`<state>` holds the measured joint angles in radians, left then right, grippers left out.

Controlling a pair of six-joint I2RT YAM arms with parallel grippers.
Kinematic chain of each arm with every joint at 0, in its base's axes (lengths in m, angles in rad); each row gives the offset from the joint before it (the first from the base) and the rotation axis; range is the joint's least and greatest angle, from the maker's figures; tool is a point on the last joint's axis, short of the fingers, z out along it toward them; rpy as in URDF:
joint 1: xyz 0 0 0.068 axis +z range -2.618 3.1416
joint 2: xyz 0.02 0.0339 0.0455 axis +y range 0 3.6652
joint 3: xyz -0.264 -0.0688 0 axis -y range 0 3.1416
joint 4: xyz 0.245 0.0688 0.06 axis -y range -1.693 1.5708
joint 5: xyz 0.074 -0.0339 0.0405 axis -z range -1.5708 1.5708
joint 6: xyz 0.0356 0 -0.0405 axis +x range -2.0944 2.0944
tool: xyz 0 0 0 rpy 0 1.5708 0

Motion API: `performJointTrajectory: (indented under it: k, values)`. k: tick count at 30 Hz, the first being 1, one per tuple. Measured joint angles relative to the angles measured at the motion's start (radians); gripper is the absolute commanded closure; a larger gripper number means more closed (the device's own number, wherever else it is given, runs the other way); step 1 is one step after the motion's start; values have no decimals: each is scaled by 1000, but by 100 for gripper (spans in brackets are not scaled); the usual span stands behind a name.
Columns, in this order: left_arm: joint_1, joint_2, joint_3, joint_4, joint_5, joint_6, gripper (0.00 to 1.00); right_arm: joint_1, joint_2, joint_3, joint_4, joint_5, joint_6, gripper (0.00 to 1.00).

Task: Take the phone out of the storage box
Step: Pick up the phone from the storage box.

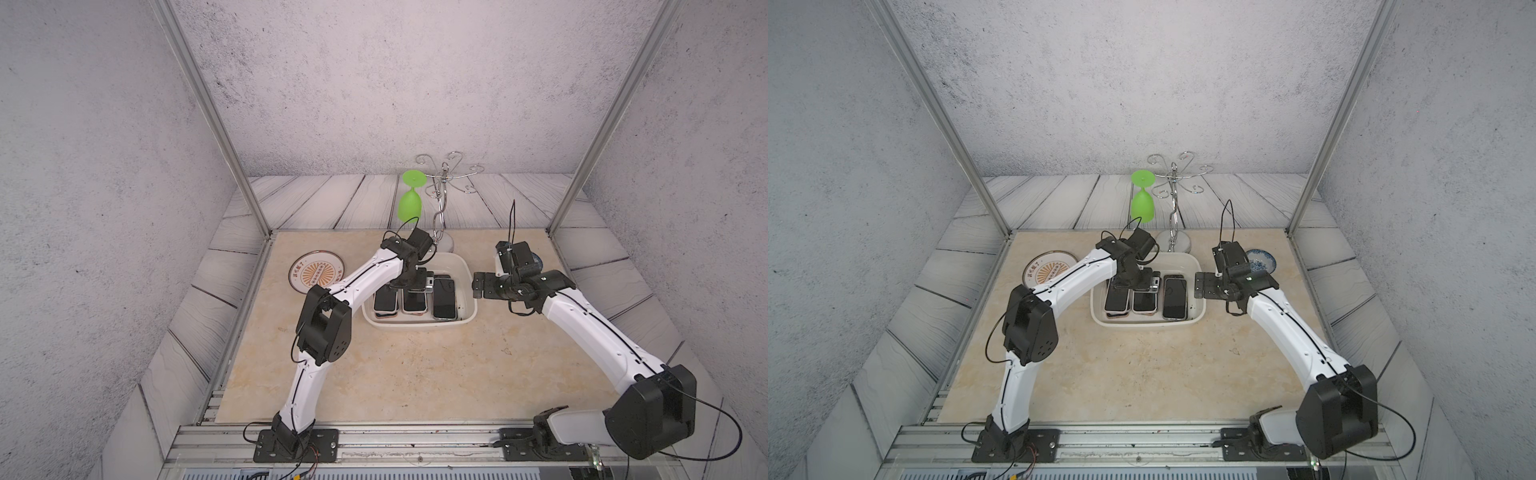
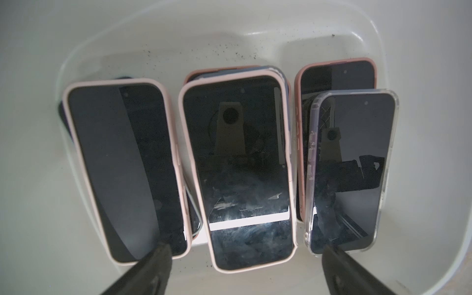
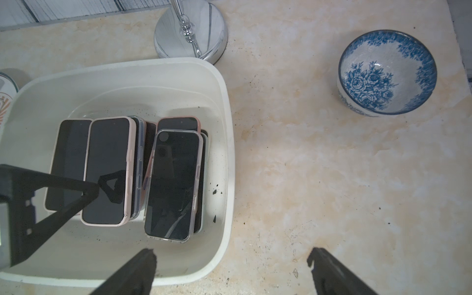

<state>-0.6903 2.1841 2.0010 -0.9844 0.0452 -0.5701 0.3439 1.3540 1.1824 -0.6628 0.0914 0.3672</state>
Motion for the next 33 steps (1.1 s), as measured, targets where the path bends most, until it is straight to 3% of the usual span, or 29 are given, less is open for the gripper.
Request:
performJointTrajectory:
  k: [8,20,29,33]
  values:
    - [0,89,2,3,26,-4,2,0,0,-21,2,0,-13,1]
    - [0,111,7,8,31,-2,2,0,11,-34,13,0,-32,4]
    - [0,111,8,9,42,25,48,0,30,-40,32,-16,-39,6]
    - [1,77,-32,19,38,59,58,0,46,-20,47,-60,-41,6]
